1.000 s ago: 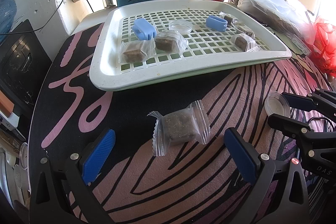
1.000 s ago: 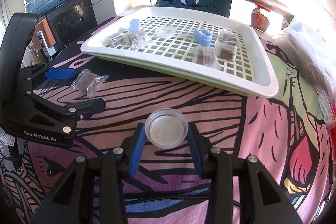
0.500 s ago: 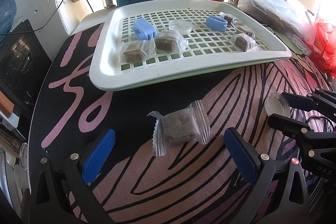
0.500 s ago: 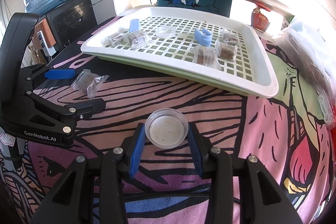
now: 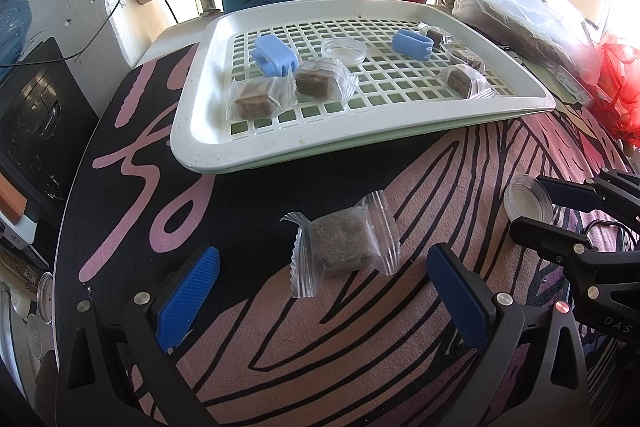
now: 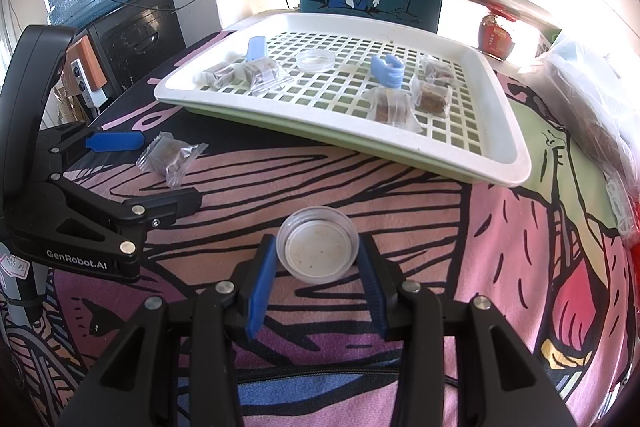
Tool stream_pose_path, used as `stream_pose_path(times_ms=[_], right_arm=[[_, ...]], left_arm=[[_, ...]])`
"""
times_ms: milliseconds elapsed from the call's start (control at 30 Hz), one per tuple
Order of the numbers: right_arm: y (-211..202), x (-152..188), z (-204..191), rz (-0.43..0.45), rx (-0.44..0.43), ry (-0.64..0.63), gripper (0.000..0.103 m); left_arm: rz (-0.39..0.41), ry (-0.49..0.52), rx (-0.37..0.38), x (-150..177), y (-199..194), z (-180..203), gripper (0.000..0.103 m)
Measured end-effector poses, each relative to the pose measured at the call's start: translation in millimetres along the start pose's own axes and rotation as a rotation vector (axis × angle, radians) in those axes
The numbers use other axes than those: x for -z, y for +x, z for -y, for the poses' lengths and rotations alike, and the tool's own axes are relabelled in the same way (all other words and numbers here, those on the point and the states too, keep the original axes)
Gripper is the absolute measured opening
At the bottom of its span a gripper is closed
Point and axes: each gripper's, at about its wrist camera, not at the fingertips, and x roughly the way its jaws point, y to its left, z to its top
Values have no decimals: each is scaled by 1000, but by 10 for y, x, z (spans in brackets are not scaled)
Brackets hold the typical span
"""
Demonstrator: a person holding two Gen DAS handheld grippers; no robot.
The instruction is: Organize objects
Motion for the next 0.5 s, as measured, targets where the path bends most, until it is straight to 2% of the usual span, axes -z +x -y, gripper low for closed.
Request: stream_pose_path(times_ms=[500], right_arm=[[1,-1,-4,0,-1,1,41]], left_arm=[[0,0,0,-2,-1,-2,103]])
